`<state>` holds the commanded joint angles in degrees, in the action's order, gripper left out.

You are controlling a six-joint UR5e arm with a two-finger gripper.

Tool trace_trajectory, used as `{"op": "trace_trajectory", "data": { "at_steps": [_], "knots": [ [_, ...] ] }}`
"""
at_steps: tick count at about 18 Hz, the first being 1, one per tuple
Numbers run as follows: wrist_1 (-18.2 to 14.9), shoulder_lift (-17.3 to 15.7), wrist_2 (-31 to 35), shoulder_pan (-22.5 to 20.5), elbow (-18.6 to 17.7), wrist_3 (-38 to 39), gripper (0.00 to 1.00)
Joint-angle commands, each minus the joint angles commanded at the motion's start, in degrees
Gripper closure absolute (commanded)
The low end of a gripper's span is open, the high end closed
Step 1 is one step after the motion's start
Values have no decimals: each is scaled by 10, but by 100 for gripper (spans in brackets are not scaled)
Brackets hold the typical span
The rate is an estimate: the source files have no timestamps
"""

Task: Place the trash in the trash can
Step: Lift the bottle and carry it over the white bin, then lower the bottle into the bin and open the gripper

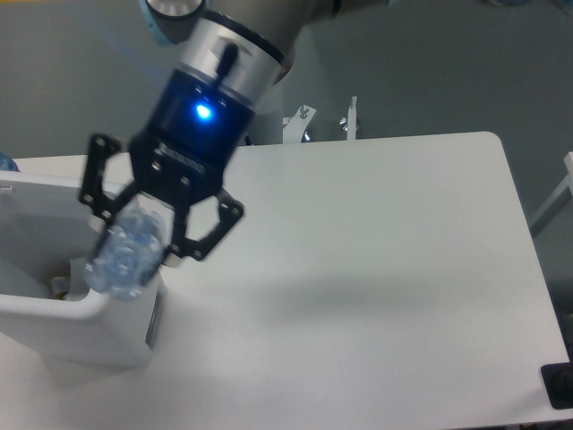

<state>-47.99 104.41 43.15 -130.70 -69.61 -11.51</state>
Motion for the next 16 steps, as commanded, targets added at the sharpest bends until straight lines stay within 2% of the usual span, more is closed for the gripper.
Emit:
{"op": "trace_trajectory", "data": {
  "at_steps": [3, 10, 14, 16],
  "knots": [
    [3, 1, 1, 11, -6, -2, 67],
    [14, 20, 4, 69, -19, -24, 66],
    [15, 16, 6, 83, -65, -72, 54],
    [16, 17, 11, 91, -71, -85, 48]
  ]
}}
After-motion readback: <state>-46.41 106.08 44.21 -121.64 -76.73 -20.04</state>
